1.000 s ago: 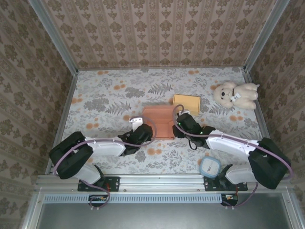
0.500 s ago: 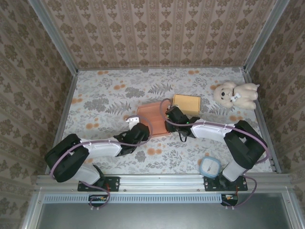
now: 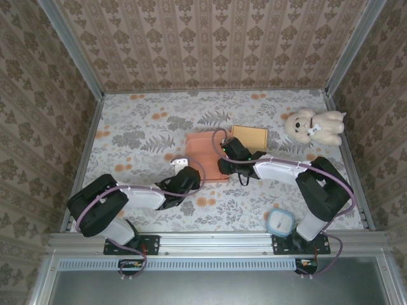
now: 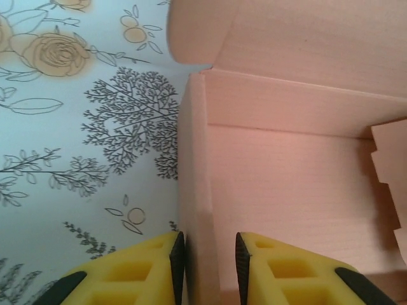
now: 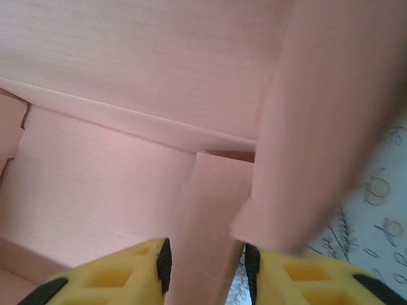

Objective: Fold the paper box

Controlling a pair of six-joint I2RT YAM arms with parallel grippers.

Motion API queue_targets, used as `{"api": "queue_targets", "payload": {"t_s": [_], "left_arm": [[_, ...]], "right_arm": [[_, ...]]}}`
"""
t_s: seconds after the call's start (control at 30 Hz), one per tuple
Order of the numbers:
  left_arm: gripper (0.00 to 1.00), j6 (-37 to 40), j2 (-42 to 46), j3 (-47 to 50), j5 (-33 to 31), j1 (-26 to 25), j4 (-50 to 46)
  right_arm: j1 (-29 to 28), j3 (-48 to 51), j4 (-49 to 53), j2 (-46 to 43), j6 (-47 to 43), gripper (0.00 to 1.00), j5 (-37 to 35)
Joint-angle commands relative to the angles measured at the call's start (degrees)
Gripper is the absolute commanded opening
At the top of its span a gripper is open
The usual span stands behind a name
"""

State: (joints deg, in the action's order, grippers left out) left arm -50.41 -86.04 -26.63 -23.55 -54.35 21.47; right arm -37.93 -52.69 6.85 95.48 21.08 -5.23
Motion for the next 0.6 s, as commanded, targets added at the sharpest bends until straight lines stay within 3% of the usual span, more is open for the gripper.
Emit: {"api": "queue_targets", "payload": {"t_s": [0.0, 0.27, 0.57], "left_arm": [[0.3, -1.65, -0.93, 0.93, 0.34, -0.59, 1.16], [0.3, -2.56, -2.87, -0.42, -0.89, -1.38, -0.05], [0.3, -2.87, -3.41, -1.4, -1.06, -1.64, -0.17]], "right_arm": [[1.5, -0.2, 1.16, 0.85, 0.0, 0.39, 6.13], [2.26, -3.01, 4.15, 3.84, -0.86, 0.27, 4.6], [-1.79, -6.9, 11.65, 8.27, -2.89, 0.27, -9.21]]}}
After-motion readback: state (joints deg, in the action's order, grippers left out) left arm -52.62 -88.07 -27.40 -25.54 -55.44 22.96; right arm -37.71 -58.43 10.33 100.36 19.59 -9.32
